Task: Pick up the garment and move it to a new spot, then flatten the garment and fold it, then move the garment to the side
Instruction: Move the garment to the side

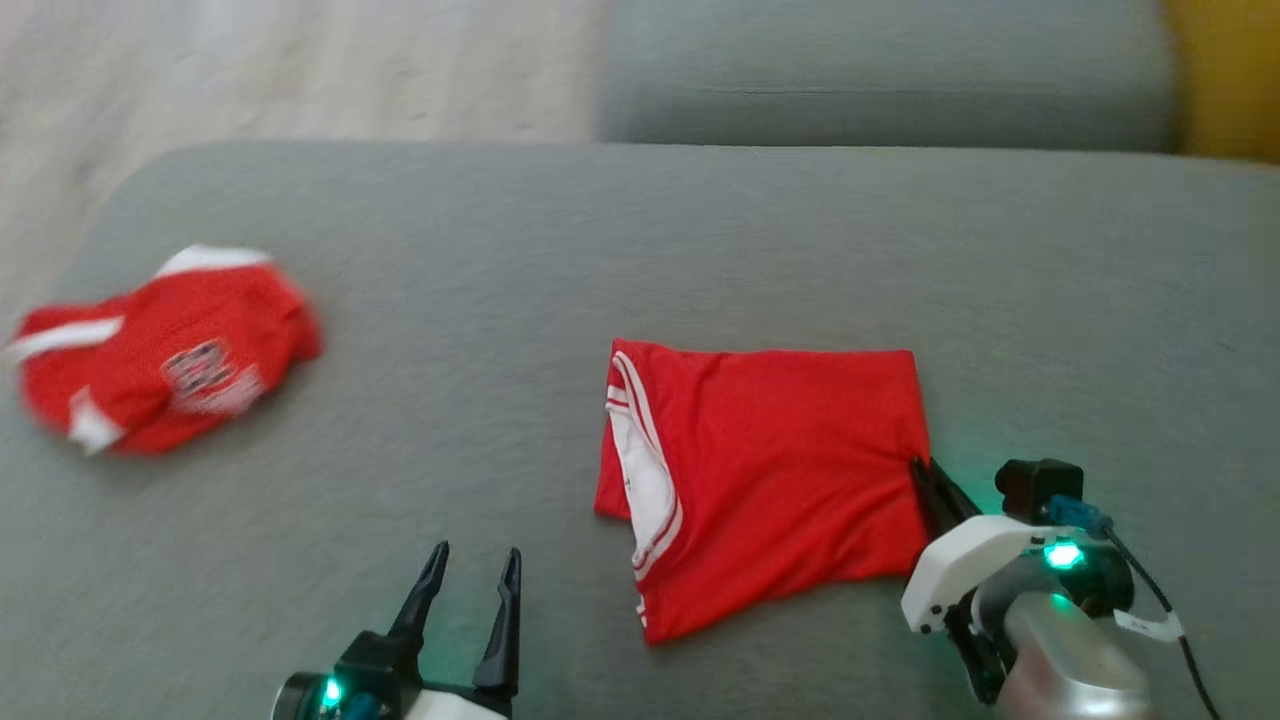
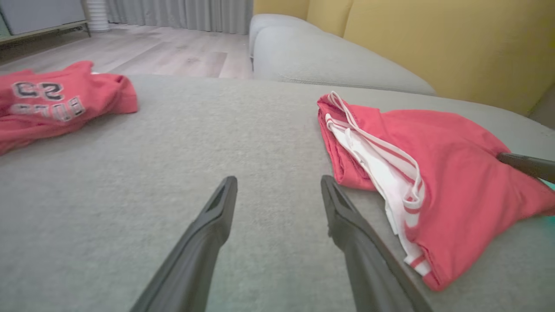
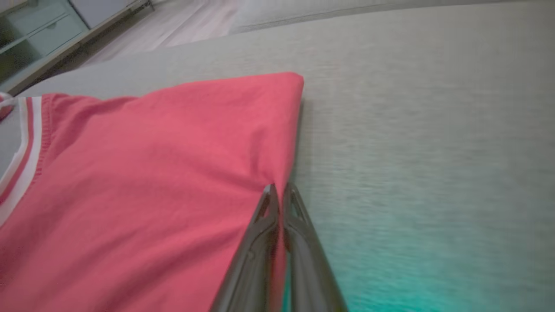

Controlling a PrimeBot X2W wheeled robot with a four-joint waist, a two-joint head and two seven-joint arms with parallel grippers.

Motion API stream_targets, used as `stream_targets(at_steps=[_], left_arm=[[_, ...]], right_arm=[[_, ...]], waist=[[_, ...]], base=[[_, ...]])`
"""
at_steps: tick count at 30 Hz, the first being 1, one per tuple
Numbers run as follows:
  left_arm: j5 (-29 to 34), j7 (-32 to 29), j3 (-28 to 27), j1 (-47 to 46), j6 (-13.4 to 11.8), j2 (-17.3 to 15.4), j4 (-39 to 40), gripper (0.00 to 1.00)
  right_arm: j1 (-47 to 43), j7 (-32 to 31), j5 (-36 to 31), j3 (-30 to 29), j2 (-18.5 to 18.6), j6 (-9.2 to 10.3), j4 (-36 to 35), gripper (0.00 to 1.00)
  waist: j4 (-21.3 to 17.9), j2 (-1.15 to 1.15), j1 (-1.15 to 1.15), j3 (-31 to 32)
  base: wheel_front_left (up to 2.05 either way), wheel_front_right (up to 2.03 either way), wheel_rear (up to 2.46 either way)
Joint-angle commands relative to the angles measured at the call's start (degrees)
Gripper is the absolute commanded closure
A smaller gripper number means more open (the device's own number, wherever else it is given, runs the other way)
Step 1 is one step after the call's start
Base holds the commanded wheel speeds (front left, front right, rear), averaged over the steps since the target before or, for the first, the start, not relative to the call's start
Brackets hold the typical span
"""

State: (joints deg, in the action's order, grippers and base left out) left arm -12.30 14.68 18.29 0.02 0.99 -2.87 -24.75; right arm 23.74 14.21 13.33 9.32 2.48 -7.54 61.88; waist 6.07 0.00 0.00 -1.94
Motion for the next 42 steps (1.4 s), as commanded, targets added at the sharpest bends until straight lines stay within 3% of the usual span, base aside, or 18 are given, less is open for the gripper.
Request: stream_targets(at_steps=[1, 6, 10, 20, 25, 31, 42], left_arm=[[-0.59, 0.32, -1.97, -1.77, -0.26, 0.0, 2.19, 0.0], [-1.61, 0.32, -0.96, -3.56, -0.57, 0.0, 3.02, 0.0], [-2.21, 0.32, 0.15, -5.59, -0.46, 0.0, 3.25, 0.0], [-3.08, 0.32, 2.43, -8.0, -0.43, 0.0, 3.54, 0.0], [-3.08, 0.32, 2.77, -8.39, -0.46, 0.0, 3.12, 0.0], [-2.87, 0.32, 3.54, -8.57, -0.17, 0.0, 2.48, 0.0], [0.85, 0.32, 2.74, -10.75, 0.71, 0.0, 0.87, 0.0]], right_arm=[[-0.22, 0.75, -0.49, 0.67, 0.4, 0.05, -1.87, 1.0], [-1.29, 0.77, -0.34, 1.69, 0.4, 0.05, -6.07, 1.0], [-2.1, 0.78, 0.9, 2.48, 0.4, 0.05, -8.88, 1.0], [-3.36, 0.78, 3.02, 3.25, 0.4, 0.05, -12.94, 1.0], [-2.51, 0.78, 2.26, 2.65, 0.4, 0.05, -13.88, 1.0], [2.27, 0.78, -0.38, 0.26, 1.31, 0.05, -14.64, 1.0], [19.56, 0.79, -8.0, -5.04, 11.77, 0.05, -8.73, 1.0]], waist=[[-8.56, 0.0, 0.0, 0.97], [-19.85, 0.0, 0.0, -0.06], [-26.37, 0.0, 0.0, -1.05], [-34.81, 0.0, 0.0, -2.88], [-35.03, 0.0, 0.0, -3.61], [-31.51, 0.0, 0.0, -5.57], [-23.54, 0.0, 0.0, -11.31]], base=[[0.0, 0.0, 0.0], [0.0, 0.0, 0.0], [0.0, 0.0, 0.0], [0.0, 0.0, 0.0], [0.0, 0.0, 0.0], [0.0, 0.0, 0.0], [0.0, 0.0, 0.0]])
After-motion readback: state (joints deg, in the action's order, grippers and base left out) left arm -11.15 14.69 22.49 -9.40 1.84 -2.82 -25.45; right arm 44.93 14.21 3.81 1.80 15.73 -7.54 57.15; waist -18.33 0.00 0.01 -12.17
